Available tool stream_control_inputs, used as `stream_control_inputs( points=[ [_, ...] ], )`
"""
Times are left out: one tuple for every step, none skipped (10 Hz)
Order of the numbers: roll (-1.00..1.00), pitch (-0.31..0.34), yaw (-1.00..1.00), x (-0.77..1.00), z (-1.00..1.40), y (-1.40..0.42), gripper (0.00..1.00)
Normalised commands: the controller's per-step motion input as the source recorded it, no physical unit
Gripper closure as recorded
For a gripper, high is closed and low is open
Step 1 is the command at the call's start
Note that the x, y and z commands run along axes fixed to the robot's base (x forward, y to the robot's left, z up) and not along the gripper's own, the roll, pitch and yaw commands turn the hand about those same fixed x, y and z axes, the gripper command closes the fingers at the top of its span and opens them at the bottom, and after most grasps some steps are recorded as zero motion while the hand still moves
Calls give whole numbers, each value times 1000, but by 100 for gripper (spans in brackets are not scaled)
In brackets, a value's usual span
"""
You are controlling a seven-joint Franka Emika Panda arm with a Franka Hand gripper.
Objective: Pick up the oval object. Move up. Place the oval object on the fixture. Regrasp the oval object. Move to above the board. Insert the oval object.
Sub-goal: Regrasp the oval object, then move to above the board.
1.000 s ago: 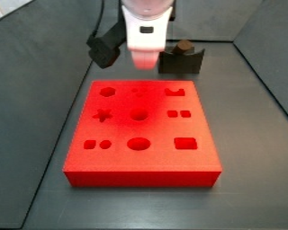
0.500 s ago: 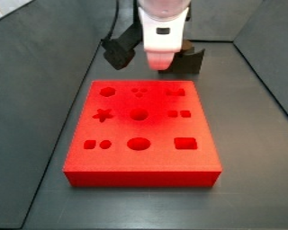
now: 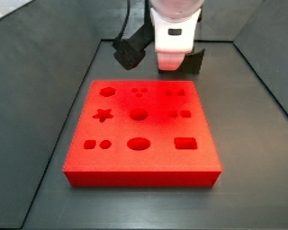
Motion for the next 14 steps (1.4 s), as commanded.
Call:
stream_control_inputs(
  points=[
    [128, 136, 58, 799, -36, -29, 0],
    [132, 136, 73, 715, -37, -30, 0],
    [136, 134, 82, 654, -33, -32, 0],
    [137, 131, 87, 596, -31, -34, 0],
    [136, 127, 93, 544, -35, -37, 0],
    [133, 121, 96, 492, -36, -37, 0],
    [131, 113, 97, 438, -29, -34, 0],
    [135, 111, 94, 368, -30, -34, 0],
    [137, 108, 92, 321, -29, -36, 0],
    [135, 102, 88, 258, -31, -37, 0],
    [138, 103, 85, 212, -33, -34, 0],
    [141, 106, 80, 176, -35, -32, 0],
    [0, 0, 0, 0, 0, 0, 100],
    [315, -95, 117, 250, 1000, -224, 100]
  ],
)
